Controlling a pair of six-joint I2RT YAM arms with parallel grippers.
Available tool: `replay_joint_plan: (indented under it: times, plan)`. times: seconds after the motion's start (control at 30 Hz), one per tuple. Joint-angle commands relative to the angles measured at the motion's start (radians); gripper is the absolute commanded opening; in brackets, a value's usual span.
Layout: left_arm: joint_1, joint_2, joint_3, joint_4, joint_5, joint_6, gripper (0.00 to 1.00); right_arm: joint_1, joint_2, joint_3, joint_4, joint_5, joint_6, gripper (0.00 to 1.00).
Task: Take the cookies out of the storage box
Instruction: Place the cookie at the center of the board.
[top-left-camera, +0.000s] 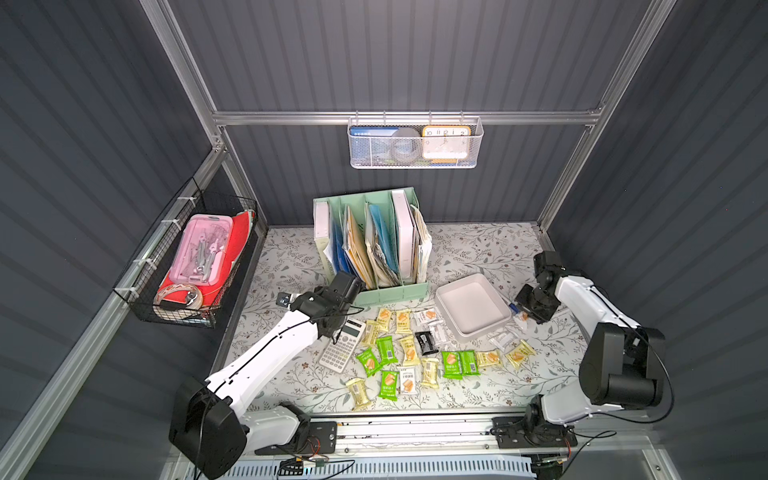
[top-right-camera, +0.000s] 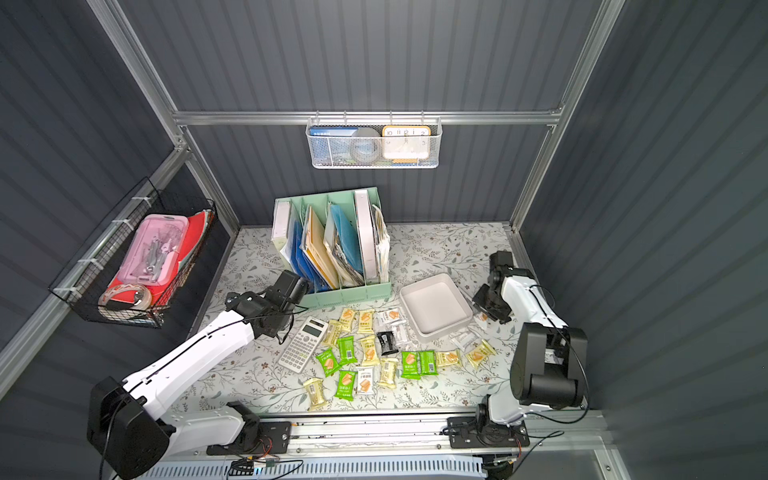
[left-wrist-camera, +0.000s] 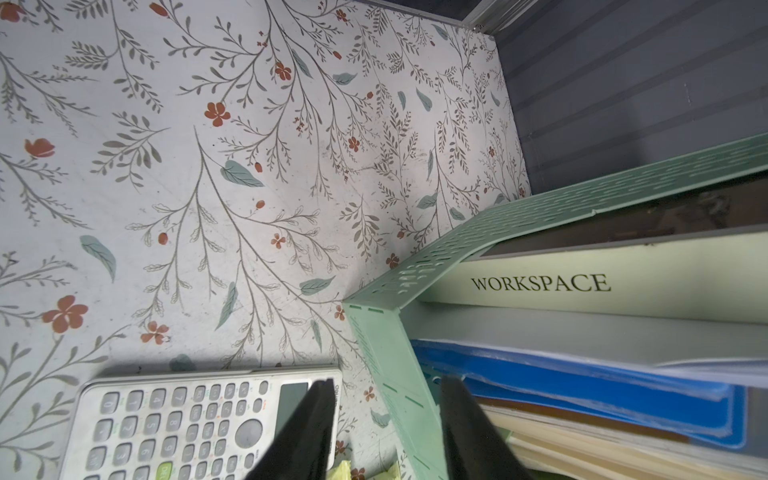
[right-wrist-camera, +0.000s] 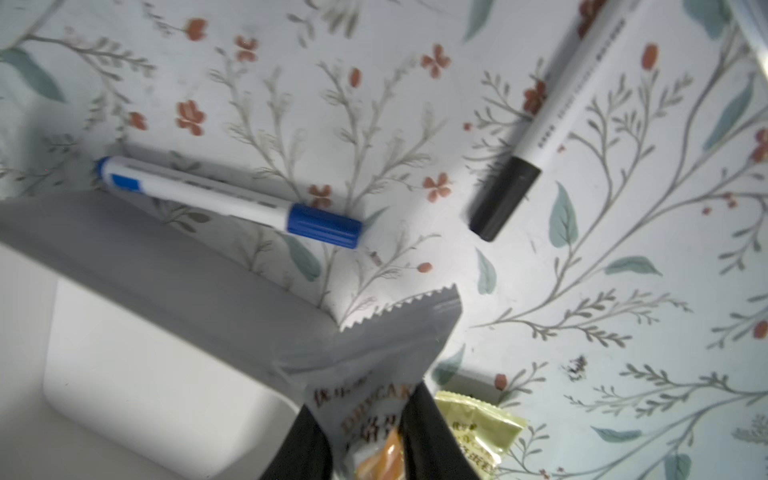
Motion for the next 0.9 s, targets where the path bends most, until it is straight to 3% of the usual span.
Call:
replay_joint_plan:
  times: [0.0, 0.13, 0.23, 0.43, 0.5, 0.6, 0.73, 0.8, 0.87]
  plan:
    - [0.005, 0.010, -0.015, 0.001, 0.003, 0.015, 0.47, -0.028, 0.027, -0.018, 0.011, -0.043, 0.030, 0.29]
    - [0.025, 0.020, -0.015, 0.028, 0.025, 0.061, 0.47, -0.050, 0.089, -0.008, 0.024, -0.045, 0.025, 0.32]
    - [0.056, 0.032, -0.010, 0.028, 0.037, 0.103, 0.47, -0.056, 0.100, -0.002, 0.024, -0.040, 0.029, 0.47]
    - [0.202, 0.046, 0.003, 0.098, 0.013, 0.312, 0.52, -0.064, -0.029, 0.033, 0.038, 0.022, 0.002, 0.59]
    - [0.244, 0.054, 0.006, 0.164, -0.026, 0.438, 0.59, -0.064, -0.125, 0.002, 0.127, 0.049, -0.005, 0.60]
    - [0.275, 0.077, -0.021, 0.363, -0.077, 0.769, 0.79, -0.059, -0.274, -0.091, 0.297, 0.093, -0.012, 0.61]
    - [0.316, 0.121, -0.043, 0.531, -0.114, 1.086, 0.99, -0.032, -0.448, -0.327, 0.684, 0.195, -0.116, 0.61]
    - [0.337, 0.116, -0.093, 0.663, -0.099, 1.199, 1.00, -0.013, -0.452, -0.460, 0.938, 0.234, -0.214, 0.62]
    - [0.348, 0.090, -0.194, 0.879, -0.024, 1.370, 1.00, -0.013, -0.387, -0.500, 1.031, 0.141, -0.337, 0.63]
